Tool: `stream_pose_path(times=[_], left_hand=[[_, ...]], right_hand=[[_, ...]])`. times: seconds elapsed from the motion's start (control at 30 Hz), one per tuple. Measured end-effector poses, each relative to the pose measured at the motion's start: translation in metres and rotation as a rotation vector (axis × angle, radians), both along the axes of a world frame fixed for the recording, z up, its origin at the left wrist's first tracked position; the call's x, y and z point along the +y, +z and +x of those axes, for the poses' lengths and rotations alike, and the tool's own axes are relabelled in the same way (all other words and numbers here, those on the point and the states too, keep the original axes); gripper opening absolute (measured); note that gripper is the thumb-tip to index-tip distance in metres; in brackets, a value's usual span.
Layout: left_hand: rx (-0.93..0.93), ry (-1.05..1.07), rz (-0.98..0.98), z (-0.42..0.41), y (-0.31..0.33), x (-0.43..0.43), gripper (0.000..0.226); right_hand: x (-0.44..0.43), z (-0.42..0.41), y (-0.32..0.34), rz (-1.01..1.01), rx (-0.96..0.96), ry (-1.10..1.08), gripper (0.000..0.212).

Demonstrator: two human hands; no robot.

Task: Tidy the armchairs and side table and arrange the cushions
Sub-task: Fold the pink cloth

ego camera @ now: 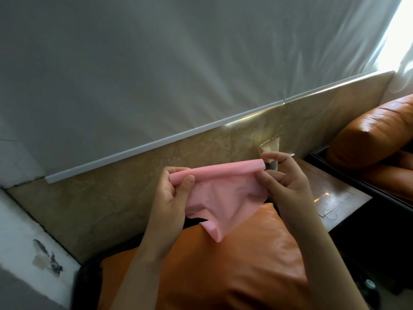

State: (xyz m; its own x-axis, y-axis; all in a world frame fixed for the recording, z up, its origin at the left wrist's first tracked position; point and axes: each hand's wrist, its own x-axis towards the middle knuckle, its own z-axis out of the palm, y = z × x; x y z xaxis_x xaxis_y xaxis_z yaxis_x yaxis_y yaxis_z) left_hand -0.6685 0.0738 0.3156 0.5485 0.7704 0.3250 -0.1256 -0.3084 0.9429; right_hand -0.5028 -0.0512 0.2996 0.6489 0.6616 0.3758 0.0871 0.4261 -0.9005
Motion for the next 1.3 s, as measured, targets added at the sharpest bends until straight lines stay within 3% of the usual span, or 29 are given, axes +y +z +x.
stream_pose_path(times=[0.37,0.6,0.8,0.9,1.1,1.2,1.3], left_hand=[[-0.021,0.027,0.012,-0.004,0.001,-0.002,0.030],[0.017,-0.034,0.065,-0.007,0.004,-0.001,0.027],[-0.004,-0.110,0.077,-0.014,0.013,0.004,0.021],[-0.012,-0.145,0.049,-0.018,0.014,0.006,0.019],[-0.070,-0.227,-0.094,-0.025,0.013,0.013,0.013],[-0.121,-0.320,-0.149,-0.027,0.012,0.017,0.039],[-0.159,-0.368,-0.156,-0.029,0.011,0.021,0.039]], right_hand=[[-0.004,-0.004,0.006,-0.071,-0.077,0.127,0.023],[-0.004,-0.003,0.005,-0.052,-0.078,0.099,0.006],[-0.008,0.000,0.008,-0.014,-0.050,0.175,0.035],[-0.009,0.001,0.009,-0.008,-0.047,0.216,0.038],[-0.009,-0.002,0.010,0.015,-0.031,0.238,0.014],[-0.010,-0.001,0.009,0.053,-0.003,0.258,0.013],[-0.012,0.003,0.007,0.078,-0.004,0.321,0.022]])
